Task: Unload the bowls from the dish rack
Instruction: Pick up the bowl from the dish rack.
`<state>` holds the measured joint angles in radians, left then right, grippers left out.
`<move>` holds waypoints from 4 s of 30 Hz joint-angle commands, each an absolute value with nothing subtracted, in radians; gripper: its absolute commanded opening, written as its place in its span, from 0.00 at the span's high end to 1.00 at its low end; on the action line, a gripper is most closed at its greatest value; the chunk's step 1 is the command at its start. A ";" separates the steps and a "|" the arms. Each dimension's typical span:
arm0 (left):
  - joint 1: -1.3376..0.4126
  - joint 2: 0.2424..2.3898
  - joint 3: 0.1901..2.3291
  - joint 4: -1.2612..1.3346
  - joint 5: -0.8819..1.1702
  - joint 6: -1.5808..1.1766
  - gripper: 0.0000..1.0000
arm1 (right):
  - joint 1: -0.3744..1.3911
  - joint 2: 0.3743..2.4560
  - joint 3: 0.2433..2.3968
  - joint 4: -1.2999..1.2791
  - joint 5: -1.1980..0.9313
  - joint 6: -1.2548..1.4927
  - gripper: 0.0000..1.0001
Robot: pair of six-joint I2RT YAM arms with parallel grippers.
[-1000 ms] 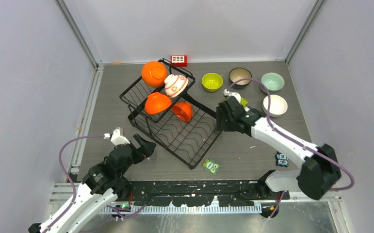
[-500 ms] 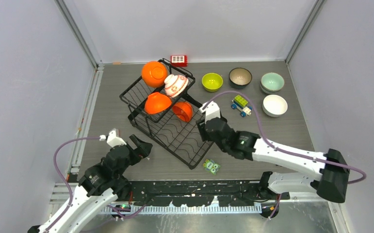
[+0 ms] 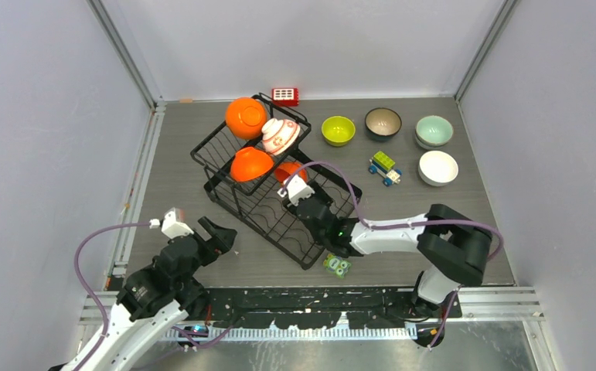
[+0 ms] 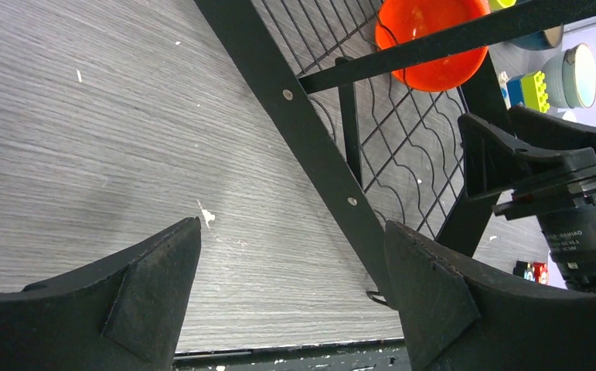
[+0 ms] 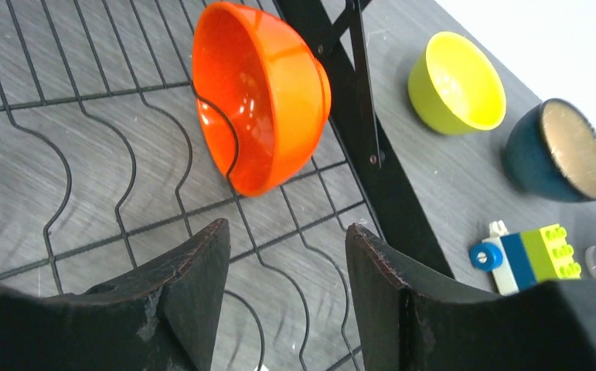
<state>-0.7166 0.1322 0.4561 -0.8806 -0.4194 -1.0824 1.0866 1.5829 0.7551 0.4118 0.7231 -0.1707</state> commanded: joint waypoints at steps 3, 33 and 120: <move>-0.712 0.096 0.491 -0.910 -0.444 -1.084 0.11 | 1.117 1.677 0.789 0.736 0.852 -0.330 0.38; -0.712 0.111 0.486 -0.913 -0.451 -1.086 0.11 | 1.058 1.965 0.900 0.983 0.965 -0.536 0.68; -0.712 0.129 0.489 -0.917 -0.468 -1.087 0.10 | 1.197 1.660 0.628 1.198 1.189 -0.636 0.99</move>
